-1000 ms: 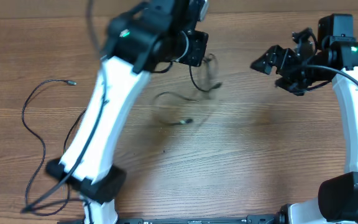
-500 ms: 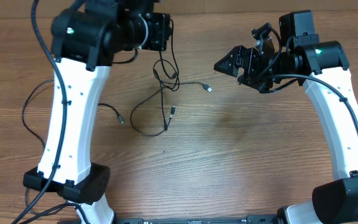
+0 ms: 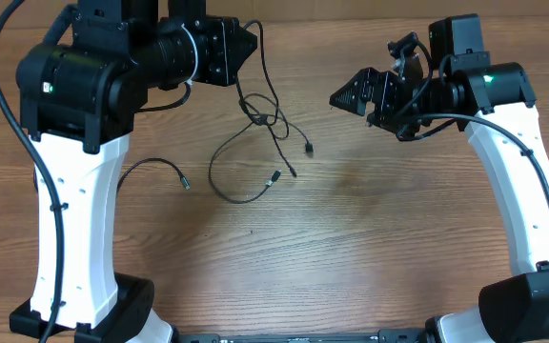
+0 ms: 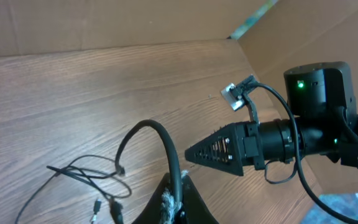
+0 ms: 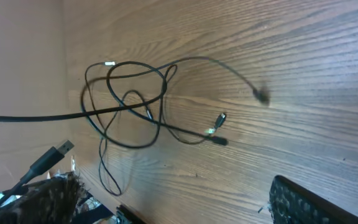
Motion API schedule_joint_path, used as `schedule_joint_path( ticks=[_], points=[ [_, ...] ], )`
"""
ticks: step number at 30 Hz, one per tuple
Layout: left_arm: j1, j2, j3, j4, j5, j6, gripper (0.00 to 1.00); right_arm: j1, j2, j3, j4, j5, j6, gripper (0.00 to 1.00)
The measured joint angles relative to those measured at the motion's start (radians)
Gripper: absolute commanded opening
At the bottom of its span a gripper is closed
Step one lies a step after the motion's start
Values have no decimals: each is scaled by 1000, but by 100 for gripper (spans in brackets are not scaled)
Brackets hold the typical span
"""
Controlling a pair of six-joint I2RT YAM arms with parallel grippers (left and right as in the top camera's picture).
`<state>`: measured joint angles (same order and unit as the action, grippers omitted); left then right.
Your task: Untangle cables
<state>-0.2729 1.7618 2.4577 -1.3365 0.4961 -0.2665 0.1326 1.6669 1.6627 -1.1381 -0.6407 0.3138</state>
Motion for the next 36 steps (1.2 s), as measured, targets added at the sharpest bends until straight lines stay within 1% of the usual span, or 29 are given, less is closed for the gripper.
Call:
schedule_joint_path(
  ticks=[6, 27, 36],
  points=[
    [0, 0, 0, -15, 2, -19, 4, 0, 0, 0, -24, 2, -2, 96],
    [0, 0, -1, -113, -23, -23, 4, 0, 0, 0, -107, 2, -4, 96],
    [0, 0, -1, -167, -26, -23, 4, 0, 0, 0, -135, -30, -40, 96]
  ],
)
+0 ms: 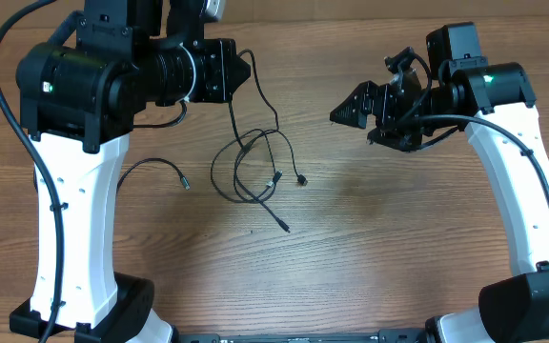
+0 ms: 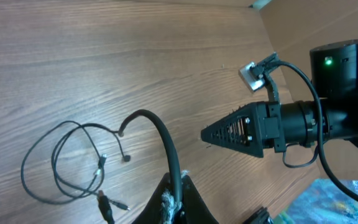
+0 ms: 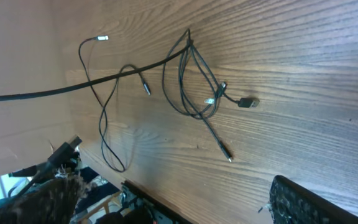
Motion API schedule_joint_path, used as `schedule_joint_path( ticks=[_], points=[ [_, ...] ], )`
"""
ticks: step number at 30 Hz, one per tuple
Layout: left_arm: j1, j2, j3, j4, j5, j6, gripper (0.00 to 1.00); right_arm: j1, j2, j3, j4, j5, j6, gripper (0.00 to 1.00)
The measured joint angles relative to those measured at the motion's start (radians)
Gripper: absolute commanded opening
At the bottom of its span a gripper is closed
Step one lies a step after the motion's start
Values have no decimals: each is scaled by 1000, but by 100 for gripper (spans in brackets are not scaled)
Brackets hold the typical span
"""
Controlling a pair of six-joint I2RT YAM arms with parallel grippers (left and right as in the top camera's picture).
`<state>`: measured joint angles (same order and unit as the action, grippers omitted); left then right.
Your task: Untangle cables
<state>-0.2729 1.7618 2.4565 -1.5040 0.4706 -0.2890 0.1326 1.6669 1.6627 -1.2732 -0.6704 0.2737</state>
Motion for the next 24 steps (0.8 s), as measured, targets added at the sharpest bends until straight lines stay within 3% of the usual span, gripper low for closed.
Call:
schedule_joint_path(
  ticks=[14, 24],
  points=[
    [0, 0, 0, -13, -3, 87, 4, 0, 0, 0, 33, -14, -47, 96],
    [0, 0, 0, 99, -3, 31, 4, 0, 0, 0, 51, -21, -53, 96]
  ],
)
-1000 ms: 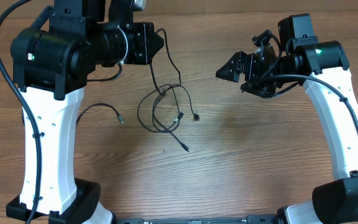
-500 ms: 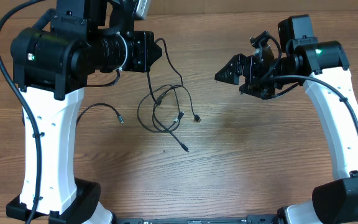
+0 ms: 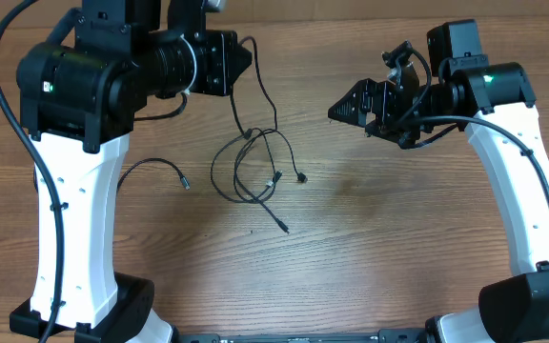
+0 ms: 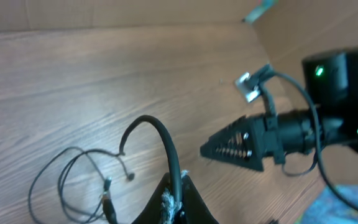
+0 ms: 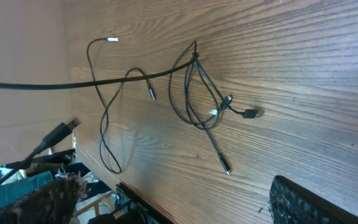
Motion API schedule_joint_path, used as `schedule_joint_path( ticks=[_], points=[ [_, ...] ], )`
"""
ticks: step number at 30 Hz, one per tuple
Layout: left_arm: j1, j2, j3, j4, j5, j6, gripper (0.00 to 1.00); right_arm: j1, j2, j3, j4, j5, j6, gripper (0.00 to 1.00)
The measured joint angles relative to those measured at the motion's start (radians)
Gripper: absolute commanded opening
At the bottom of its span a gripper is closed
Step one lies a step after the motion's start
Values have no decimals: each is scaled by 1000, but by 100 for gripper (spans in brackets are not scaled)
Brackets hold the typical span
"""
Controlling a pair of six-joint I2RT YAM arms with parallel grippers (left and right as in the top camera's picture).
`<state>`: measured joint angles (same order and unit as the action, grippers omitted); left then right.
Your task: Untangle cables
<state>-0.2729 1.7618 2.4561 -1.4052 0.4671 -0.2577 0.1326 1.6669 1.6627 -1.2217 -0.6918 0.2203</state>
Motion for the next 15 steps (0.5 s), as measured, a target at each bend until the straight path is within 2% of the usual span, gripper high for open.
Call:
schedule_joint_path(
  ticks=[3, 9, 15],
  points=[
    [0, 0, 0, 55, 0, -41, 4, 5, 0, 0, 34, 0, -2, 95],
    [0, -4, 0, 195, 0, -164, 4, 69, 0, -56, 224, 9, 19, 87],
    [0, -49, -2, 249, 0, -233, 4, 129, 49, -148, 394, 48, 36, 77]
  ],
)
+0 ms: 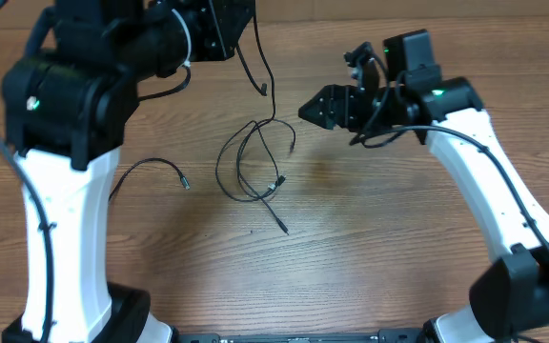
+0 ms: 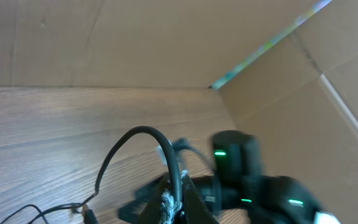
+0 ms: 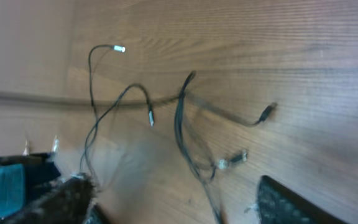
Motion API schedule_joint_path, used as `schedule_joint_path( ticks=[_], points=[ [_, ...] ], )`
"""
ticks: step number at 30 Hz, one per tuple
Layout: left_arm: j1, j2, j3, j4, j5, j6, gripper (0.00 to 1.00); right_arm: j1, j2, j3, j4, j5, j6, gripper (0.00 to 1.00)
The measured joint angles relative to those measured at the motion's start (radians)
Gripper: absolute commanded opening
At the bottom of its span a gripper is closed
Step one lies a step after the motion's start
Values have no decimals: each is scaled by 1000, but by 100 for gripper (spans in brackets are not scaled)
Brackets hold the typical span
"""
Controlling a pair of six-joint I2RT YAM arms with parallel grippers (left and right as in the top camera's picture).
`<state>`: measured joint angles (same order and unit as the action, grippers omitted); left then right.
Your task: Untangle cables
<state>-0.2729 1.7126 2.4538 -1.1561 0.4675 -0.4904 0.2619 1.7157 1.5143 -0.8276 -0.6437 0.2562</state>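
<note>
Thin black cables lie in a loose tangle [image 1: 249,171] on the wooden table [image 1: 379,248], also seen in the right wrist view as tangle [image 3: 191,146]. My left gripper [image 1: 243,21] is raised high at the top and shut on a thicker black cable [image 2: 166,146], which hangs down toward the tangle as cable [image 1: 260,67]. In its own view the left gripper [image 2: 178,204] pinches that cable. My right gripper [image 1: 313,108] hovers open just right of the tangle; in the right wrist view the gripper [image 3: 173,186] has nothing between its fingers.
A separate thin cable [image 1: 151,166] lies on the table left of the tangle, between it and the left arm's white column [image 1: 60,219]. Cardboard walls [image 2: 104,43] stand behind the table.
My right gripper has moved left and now sits close beside the tangle. My left arm has risen higher with the cable in its grip. One connector of the tangle has shifted upward.
At first my left gripper held the cable with the tangle spread wide near the table's top middle. Then the tangle lay bunched tighter and lower, and it stayed so. Now the left arm is higher and the right gripper is near the pile.
</note>
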Motion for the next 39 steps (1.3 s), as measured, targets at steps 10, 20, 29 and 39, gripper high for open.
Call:
schedule_joint_path(
  ticks=[10, 20, 29, 39],
  points=[
    [1, -84, 0, 8, -5, -31, 4, 82, 134, -15, 122, 31, -27, 66],
    [135, -82, 0, 35, -42, -92, 4, 105, 134, -15, -12, 18, -33, 64],
    [142, -82, 0, 35, -50, -111, 4, 167, 134, -15, -15, -45, 7, 60],
    [142, -82, 0, 54, -109, -192, 4, 351, 211, -94, 401, 69, 363, 57]
  ],
)
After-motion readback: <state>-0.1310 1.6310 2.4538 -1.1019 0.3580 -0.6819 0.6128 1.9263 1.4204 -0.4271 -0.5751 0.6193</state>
